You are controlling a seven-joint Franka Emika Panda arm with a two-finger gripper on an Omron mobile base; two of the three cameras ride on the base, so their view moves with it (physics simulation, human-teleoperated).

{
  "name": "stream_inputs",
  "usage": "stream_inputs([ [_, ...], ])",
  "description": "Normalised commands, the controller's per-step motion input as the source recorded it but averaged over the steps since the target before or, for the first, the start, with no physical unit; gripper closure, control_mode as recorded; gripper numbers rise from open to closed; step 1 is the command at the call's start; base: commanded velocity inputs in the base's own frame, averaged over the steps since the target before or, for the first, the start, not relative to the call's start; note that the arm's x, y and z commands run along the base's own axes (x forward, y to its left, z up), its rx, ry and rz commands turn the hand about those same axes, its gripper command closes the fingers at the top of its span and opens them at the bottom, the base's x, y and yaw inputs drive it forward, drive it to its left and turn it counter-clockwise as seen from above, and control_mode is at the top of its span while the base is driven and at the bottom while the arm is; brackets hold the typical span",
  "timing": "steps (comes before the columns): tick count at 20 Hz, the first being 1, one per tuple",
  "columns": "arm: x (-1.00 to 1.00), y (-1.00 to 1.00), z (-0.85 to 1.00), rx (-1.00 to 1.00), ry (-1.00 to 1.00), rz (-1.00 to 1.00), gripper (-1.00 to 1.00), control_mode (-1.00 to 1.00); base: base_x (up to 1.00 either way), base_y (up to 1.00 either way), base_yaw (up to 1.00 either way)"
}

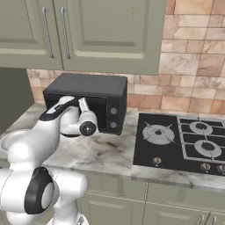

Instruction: Pull the toaster oven rack outwards. Pick up the baguette from the plate and place it on the toaster oven rack. Close the toaster oven door fully and set the temperature to the lowest setting.

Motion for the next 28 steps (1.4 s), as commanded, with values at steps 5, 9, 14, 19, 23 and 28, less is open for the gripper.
stream_inputs([
  [5, -0.16, -0.08, 0.11, 0.0, 0.08, 0.0, -1.0, -1.0, 0.0, 0.0, 0.0],
  [9, 0.0, -0.4, 0.33, 0.0, 0.03, 0.0, -1.0, -1.0, 0.0, 0.0, 0.0],
  [14, 0.01, -0.53, 0.19, -0.2, 0.1, 0.0, -1.0, -1.0, 0.0, 0.0, 0.0],
  [19, 0.24, -0.4, 0.01, -0.43, 0.2, 0.03, -1.0, -1.0, 0.0, 0.0, 0.0],
  [23, 0.15, -0.36, 0.01, -0.53, 0.08, 0.13, -1.0, -1.0, 0.0, 0.0, 0.0],
  [28, 0.0, -0.46, 0.0, -0.49, -0.02, 0.05, -1.0, -1.0, 0.0, 0.0, 0.0],
])
